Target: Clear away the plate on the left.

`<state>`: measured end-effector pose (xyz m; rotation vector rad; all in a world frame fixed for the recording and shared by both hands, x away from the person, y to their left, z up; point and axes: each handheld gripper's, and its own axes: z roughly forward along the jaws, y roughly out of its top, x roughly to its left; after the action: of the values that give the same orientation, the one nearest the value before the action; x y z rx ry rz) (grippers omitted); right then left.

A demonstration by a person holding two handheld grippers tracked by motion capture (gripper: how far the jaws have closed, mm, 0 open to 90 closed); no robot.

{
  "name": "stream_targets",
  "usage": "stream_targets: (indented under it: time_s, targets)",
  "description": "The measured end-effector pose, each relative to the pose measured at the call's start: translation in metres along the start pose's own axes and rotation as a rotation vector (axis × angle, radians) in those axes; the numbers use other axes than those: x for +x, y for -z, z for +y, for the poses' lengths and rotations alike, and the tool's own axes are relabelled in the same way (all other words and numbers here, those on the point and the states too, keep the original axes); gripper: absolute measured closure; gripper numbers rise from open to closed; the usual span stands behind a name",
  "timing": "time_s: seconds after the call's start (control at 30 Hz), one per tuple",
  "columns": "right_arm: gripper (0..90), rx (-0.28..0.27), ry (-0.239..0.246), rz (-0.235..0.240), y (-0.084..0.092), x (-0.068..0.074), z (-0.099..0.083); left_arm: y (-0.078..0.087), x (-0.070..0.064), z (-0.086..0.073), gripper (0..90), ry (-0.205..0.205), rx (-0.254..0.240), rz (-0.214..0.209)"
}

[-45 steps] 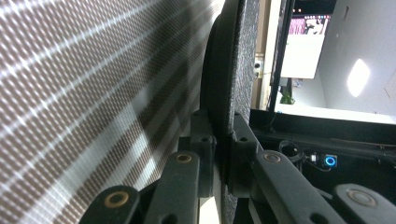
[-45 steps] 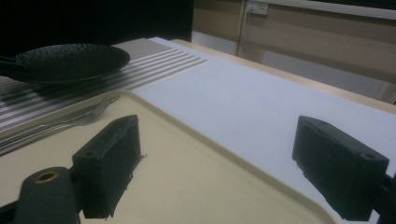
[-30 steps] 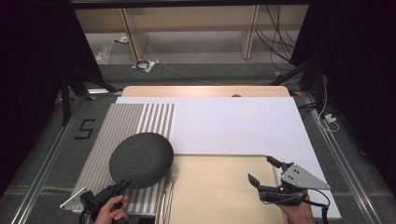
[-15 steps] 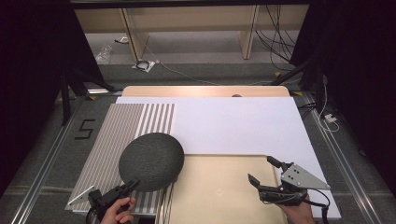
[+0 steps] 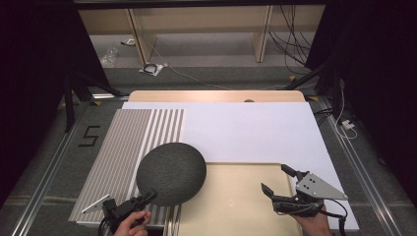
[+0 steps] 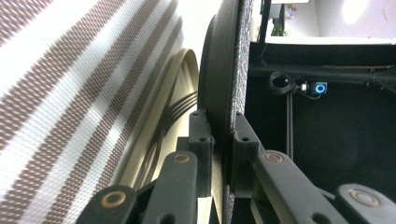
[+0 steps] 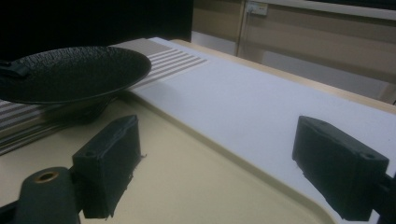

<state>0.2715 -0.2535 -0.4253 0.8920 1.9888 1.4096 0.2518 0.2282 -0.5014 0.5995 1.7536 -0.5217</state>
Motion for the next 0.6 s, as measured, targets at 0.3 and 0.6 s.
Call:
stream_targets:
  time_s: [0.3, 0.6]
  targets:
    - [16.2, -0.001, -0.002, 0.0, -0.001, 0.0, 0.0, -0.011, -0.003, -0.009, 82.0, -0.026, 0.059, 0.013]
    - [16.2, 0.002, -0.001, -0.002, -0.001, 0.0, 0.0, -0.018, -0.003, -0.015, 81.9, -0.036, 0.09, 0.02]
